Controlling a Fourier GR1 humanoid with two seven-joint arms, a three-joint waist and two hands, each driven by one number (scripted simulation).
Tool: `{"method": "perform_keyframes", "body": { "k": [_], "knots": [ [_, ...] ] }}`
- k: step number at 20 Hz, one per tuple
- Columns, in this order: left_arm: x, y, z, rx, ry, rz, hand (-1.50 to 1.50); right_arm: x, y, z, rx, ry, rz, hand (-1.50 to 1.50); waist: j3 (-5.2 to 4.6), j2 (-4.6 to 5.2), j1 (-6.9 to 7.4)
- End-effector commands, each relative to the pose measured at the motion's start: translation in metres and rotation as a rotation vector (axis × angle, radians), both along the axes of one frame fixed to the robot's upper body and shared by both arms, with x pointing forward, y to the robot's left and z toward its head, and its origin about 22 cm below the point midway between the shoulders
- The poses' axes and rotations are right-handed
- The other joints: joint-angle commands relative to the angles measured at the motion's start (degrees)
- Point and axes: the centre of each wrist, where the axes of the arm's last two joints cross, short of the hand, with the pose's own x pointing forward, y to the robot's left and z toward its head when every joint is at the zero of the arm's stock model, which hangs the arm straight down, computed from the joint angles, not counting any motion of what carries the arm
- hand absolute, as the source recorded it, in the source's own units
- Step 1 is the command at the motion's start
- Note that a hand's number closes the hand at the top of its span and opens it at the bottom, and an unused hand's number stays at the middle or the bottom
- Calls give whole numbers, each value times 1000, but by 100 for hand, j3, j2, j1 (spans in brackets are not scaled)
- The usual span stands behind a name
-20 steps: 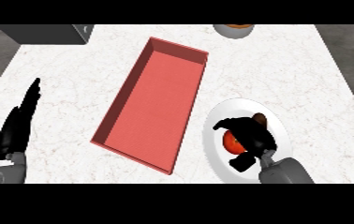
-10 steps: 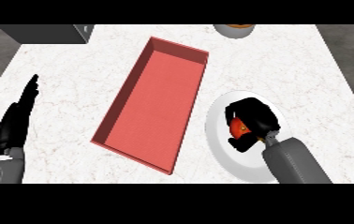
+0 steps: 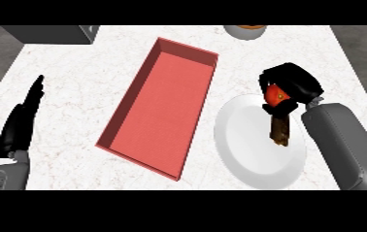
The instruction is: Pick the tomato from the plate and place it in the cardboard box
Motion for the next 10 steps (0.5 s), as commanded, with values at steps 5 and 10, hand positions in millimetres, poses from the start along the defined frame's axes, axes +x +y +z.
{"method": "perform_keyframes", "body": {
  "k": [5,10],
  "knots": [
    [-3,10,3,5,15,18,0,17,-10,66,189,-296,72,150,-3,-29,-62],
    [6,-3,-1,-6,5,20,0,17,24,93,267,-325,227,150,-7,-28,-96]
  ]
}}
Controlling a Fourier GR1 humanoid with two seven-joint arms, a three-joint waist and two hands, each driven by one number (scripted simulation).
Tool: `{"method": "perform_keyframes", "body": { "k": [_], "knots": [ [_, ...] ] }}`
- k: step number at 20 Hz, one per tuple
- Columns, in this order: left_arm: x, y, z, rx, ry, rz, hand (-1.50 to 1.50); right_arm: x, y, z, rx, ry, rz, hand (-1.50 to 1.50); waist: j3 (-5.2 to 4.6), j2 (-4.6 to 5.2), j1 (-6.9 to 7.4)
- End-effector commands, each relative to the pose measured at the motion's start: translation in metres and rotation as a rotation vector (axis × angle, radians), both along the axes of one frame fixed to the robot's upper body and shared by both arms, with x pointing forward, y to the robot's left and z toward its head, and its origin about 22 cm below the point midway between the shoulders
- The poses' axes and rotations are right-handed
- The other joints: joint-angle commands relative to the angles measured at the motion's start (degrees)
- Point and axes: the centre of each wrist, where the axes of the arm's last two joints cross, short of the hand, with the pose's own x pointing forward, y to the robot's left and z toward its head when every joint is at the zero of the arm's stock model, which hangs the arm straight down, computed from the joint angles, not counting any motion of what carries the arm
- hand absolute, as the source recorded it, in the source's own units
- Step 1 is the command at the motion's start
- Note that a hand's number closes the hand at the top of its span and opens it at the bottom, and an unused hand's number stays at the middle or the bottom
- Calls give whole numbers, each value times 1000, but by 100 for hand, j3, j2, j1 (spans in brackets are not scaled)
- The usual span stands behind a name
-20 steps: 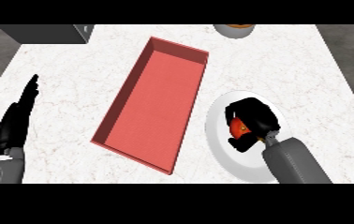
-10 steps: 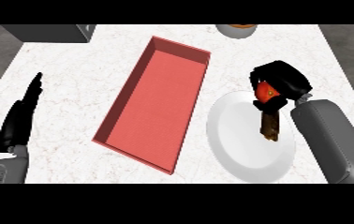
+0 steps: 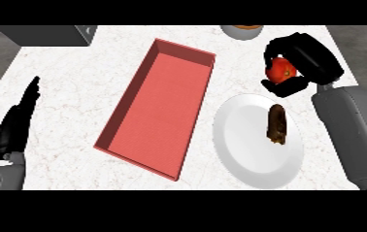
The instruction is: Pick the tomato from the plate and place it in the cardboard box
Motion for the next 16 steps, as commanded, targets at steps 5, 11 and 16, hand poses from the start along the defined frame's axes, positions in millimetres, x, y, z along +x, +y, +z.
{"method": "perform_keyframes", "body": {
  "k": [5,11,16],
  "knots": [
    [1,1,6,-16,-7,-3,0,6,59,41,115,51,154,150,-2,0,20],
    [-14,-1,-3,7,2,-4,0,0,139,64,217,153,184,150,-2,-11,63],
    [3,10,2,14,3,-22,0,7,190,79,271,218,170,150,-3,15,74]
  ]
}}
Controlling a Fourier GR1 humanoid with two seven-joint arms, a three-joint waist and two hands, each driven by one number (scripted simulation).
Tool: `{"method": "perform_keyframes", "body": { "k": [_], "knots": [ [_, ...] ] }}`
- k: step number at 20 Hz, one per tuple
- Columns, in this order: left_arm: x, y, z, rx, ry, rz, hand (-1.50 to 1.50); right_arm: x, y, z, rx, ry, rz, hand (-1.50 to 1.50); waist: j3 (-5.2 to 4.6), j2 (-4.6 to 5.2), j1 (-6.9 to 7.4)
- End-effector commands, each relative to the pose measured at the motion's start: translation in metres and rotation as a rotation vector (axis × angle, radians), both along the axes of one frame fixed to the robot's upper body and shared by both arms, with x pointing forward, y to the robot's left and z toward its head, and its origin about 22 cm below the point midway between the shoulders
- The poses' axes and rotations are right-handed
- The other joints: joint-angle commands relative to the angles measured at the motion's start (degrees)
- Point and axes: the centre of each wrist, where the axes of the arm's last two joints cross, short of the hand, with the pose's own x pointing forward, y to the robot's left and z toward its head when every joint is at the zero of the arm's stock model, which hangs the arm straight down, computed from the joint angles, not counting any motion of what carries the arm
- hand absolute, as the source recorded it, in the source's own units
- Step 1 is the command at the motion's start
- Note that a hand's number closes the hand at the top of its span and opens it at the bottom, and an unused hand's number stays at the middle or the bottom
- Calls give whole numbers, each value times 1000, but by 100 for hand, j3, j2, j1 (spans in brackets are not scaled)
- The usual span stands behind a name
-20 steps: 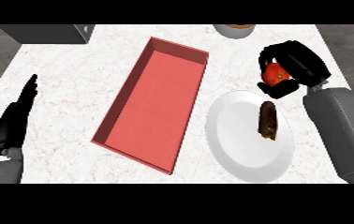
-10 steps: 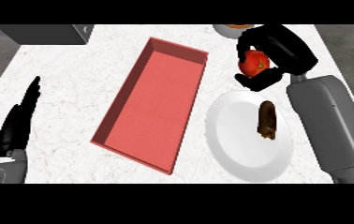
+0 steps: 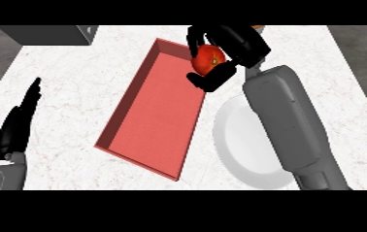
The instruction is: Pick the tomato from the plate and place it in the cardboard box
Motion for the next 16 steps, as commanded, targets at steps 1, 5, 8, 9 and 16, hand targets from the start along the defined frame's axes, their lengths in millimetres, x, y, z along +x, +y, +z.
{"method": "perform_keyframes", "body": {
  "k": [1,5,8,9,16],
  "knots": [
    [2,-17,-1,-8,-3,-5,0,1,44,11,33,101,0,150,2,5,67],
    [13,-16,16,7,1,-26,0,14,69,1,42,162,-31,150,3,34,174],
    [7,-3,15,-6,-3,-16,0,18,84,9,48,172,-48,150,1,29,147],
    [11,-21,11,-15,-5,-46,0,21,85,-16,30,175,-54,150,0,56,241],
    [33,-8,26,-18,-24,-50,0,29,107,-23,-82,155,-115,150,-7,107,370]
  ]
}}
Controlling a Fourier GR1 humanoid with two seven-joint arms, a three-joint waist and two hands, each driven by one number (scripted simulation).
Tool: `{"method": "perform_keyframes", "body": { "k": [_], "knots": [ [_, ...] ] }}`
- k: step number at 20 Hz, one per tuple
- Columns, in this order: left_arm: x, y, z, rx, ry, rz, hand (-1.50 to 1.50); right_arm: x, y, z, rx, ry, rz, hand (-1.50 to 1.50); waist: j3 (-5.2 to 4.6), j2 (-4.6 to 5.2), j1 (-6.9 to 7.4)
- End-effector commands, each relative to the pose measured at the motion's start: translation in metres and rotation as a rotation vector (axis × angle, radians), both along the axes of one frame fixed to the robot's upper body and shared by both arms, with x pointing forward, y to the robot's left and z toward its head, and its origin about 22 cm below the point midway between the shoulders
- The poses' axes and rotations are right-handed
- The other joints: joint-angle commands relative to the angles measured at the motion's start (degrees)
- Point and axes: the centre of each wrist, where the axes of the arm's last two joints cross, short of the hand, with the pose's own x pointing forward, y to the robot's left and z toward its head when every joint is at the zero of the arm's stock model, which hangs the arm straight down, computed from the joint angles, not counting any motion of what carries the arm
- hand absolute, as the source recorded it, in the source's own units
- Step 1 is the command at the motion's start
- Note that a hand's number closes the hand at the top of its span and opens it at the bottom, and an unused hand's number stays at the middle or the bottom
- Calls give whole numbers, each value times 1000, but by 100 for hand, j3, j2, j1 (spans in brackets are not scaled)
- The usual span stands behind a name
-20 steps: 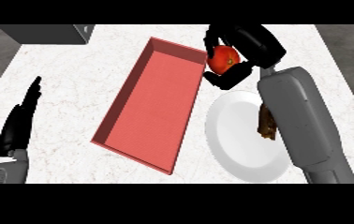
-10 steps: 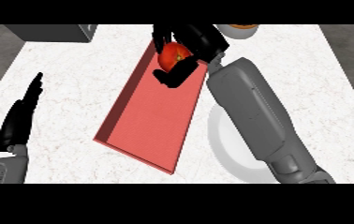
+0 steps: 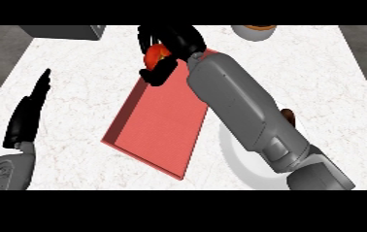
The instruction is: Pick the tomato from the plate and place it in the cardboard box
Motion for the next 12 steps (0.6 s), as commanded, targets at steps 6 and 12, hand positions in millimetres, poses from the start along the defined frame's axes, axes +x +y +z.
{"method": "perform_keyframes", "body": {
  "k": [6,12],
  "knots": [
    [14,-13,10,4,-6,-70,0,10,-4,-34,-6,182,-164,-150,-3,87,337],
    [19,-26,2,10,-15,-76,0,6,-1,-41,70,161,-128,-150,-2,123,400]
  ]
}}
